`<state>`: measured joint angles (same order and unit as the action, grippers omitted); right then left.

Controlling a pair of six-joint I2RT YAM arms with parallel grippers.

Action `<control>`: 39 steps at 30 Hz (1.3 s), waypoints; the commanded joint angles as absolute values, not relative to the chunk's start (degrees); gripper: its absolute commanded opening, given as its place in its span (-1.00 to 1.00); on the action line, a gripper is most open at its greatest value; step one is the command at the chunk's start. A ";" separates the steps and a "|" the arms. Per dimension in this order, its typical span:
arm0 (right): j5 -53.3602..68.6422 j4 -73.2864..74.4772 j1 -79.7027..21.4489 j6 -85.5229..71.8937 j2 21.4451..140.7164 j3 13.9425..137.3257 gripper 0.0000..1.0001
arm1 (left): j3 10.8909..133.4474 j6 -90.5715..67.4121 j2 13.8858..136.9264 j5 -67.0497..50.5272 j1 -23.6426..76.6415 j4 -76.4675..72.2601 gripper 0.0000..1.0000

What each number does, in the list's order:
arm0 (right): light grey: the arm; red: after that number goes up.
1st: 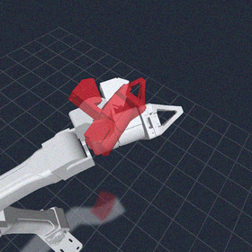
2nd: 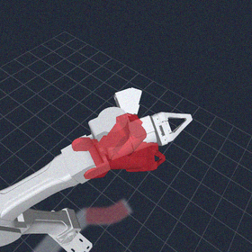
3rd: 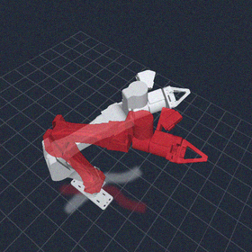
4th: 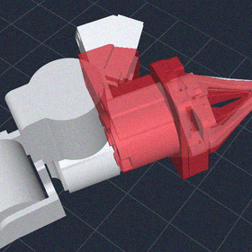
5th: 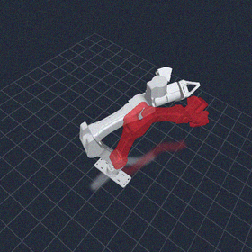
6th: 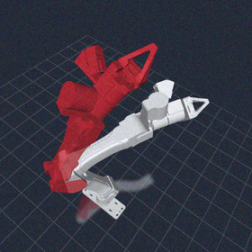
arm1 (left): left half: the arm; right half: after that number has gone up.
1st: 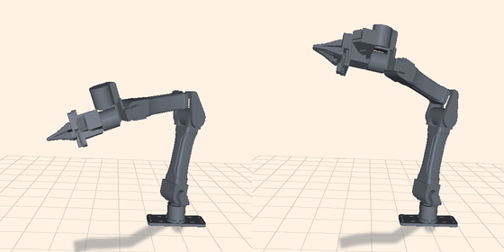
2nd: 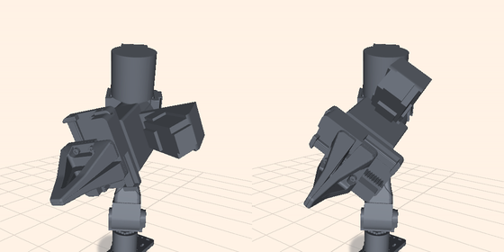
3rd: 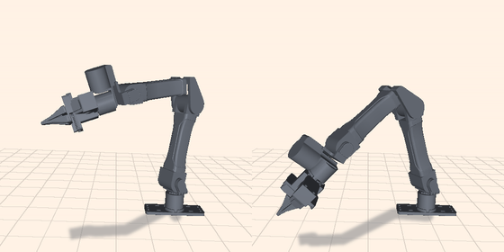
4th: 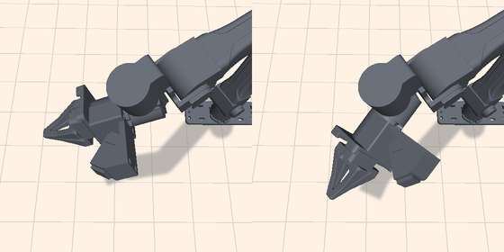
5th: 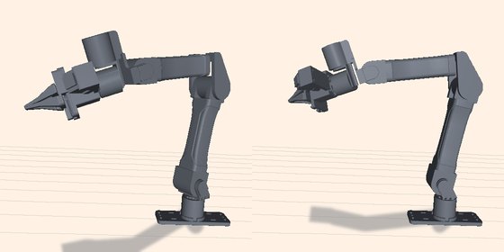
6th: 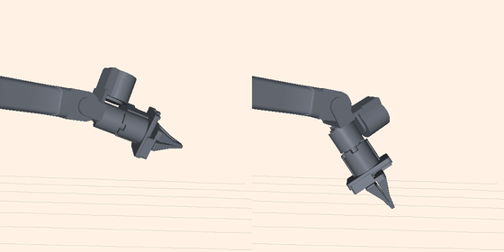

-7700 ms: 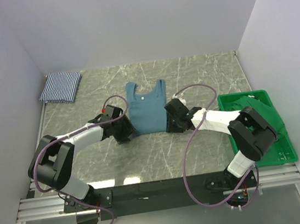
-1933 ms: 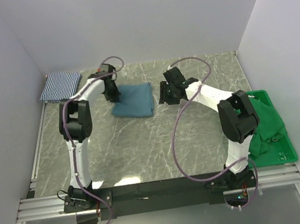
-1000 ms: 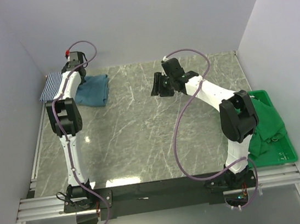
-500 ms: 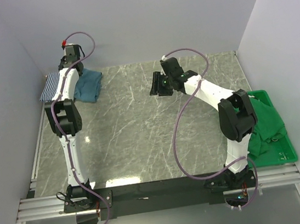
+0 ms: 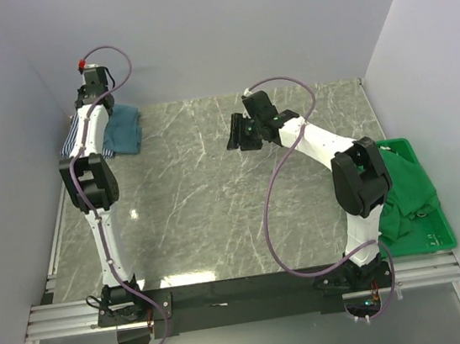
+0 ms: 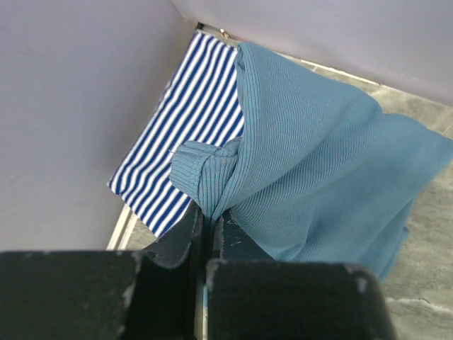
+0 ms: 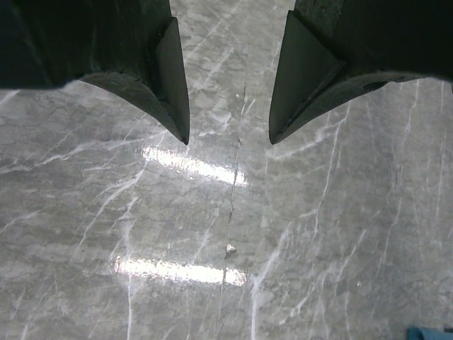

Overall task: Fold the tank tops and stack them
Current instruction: Neatly place the folded tank top to the corner

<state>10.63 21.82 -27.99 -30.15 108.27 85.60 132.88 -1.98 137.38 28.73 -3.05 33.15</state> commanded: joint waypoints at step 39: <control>7.12 20.92 -30.67 -29.35 106.53 84.91 0.11 | 129.04 -18.28 127.27 15.31 -9.49 21.72 0.99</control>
